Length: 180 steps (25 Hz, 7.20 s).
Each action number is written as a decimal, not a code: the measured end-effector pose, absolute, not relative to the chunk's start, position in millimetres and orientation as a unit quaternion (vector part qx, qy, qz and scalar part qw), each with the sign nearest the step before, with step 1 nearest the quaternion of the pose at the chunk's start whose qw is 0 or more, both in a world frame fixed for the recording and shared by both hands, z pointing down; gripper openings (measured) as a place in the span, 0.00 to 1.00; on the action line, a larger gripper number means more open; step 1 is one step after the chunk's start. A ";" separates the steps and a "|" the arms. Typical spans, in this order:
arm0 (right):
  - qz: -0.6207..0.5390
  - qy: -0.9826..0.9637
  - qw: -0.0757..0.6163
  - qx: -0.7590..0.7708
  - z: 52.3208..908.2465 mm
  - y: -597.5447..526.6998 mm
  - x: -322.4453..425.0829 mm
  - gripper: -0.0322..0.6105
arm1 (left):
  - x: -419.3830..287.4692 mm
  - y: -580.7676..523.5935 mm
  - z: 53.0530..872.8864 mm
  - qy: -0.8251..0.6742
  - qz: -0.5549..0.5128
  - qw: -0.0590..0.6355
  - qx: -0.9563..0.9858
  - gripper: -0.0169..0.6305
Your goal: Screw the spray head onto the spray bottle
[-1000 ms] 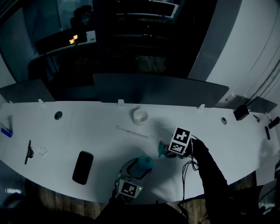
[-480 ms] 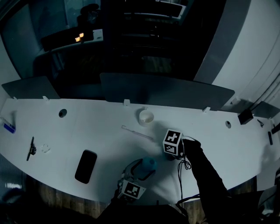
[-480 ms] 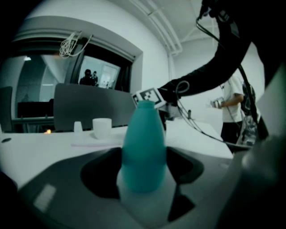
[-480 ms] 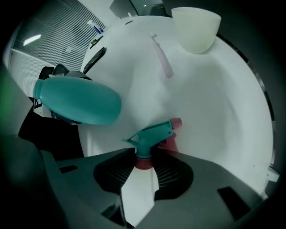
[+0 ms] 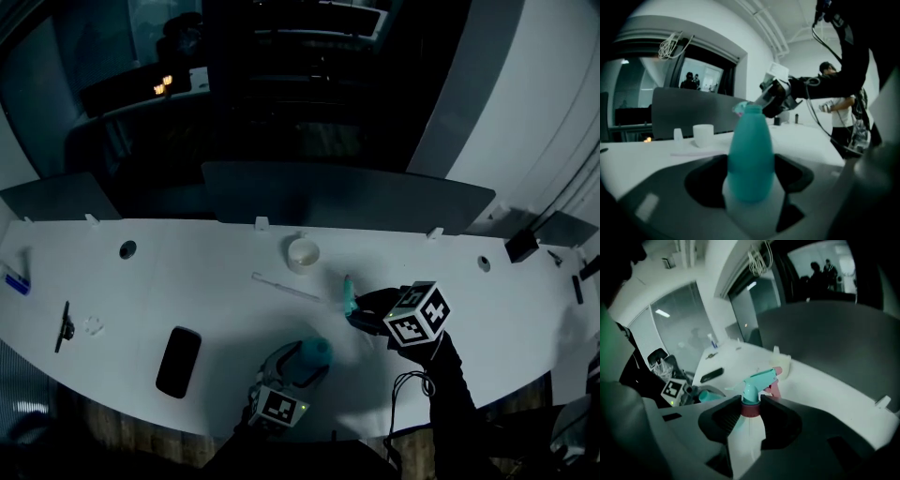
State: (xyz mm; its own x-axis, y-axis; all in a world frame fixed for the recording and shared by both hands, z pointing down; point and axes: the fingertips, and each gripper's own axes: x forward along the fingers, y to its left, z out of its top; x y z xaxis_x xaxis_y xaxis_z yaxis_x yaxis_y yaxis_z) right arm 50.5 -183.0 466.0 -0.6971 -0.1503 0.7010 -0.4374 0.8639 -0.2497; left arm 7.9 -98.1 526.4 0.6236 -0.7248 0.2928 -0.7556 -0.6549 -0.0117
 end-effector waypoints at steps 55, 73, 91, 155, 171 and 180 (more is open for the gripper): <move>0.018 -0.961 0.036 0.272 434.8 -112.1 12.5 0.24 | 38.1 -111.9 524.7 -0.296 0.200 -0.015 0.934 0.58; 0.009 -0.962 0.020 0.272 436.4 -109.1 8.1 0.24 | 25.5 -113.9 515.8 -0.401 0.108 0.028 0.909 0.59; 0.007 -0.964 0.018 0.265 437.3 -106.3 8.6 0.24 | 25.8 -118.0 509.9 -0.420 0.098 0.012 0.902 0.62; 0.006 -0.978 0.024 0.206 438.9 -106.5 -5.3 0.24 | 23.9 -111.9 532.6 -0.299 0.203 -0.008 0.932 0.60; 0.021 -0.981 0.027 0.189 440.6 -98.9 -11.8 0.24 | 21.4 -104.3 542.9 -0.234 0.225 0.006 0.946 0.62; -0.004 -0.966 0.013 0.258 440.4 -96.3 -16.2 0.24 | 1.9 -112.7 539.9 -0.573 0.180 0.067 0.796 0.61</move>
